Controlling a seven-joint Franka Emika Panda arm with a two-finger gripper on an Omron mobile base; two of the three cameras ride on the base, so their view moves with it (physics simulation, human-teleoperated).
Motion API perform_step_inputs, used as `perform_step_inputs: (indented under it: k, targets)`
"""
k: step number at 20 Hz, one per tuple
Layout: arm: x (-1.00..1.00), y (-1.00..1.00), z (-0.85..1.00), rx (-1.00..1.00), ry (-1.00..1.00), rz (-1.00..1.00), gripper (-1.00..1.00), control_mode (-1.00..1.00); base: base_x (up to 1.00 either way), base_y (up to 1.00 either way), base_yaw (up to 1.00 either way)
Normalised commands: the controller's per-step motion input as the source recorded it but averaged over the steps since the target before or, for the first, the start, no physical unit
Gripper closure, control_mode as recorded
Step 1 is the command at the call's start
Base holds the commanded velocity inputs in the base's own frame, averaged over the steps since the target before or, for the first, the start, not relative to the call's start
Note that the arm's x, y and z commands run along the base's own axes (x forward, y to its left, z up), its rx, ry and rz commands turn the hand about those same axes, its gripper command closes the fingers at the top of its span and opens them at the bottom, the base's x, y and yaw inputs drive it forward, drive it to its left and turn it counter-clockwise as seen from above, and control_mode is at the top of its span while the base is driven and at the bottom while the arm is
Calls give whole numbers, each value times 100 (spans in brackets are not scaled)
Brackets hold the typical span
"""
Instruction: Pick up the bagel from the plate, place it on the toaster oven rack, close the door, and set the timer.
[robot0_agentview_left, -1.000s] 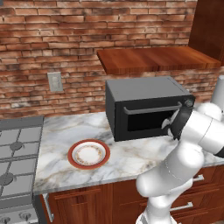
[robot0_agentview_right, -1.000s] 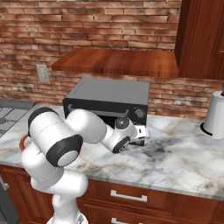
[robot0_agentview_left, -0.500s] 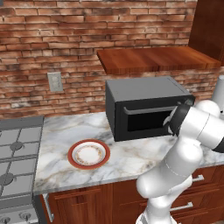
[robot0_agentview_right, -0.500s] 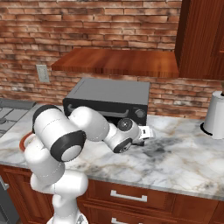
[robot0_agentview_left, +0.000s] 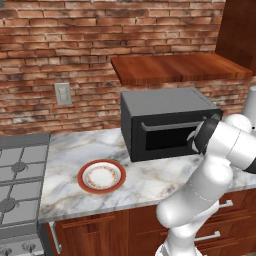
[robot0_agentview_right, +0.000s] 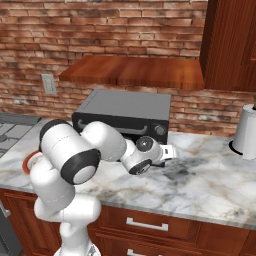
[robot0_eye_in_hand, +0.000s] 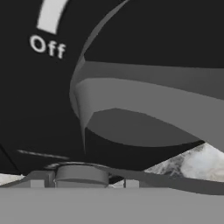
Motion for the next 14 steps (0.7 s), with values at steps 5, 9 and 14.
perform_step_inputs:
  k: [5,9,14]
  targets:
    - [7,-33,-4,8,0,0,-100,-100,0,0,0]
    - [1,-39,0,12,-1,0,100,-100,0,0,0]
    - [0,-57,0,15,-5,3,100,-100,0,0,0]
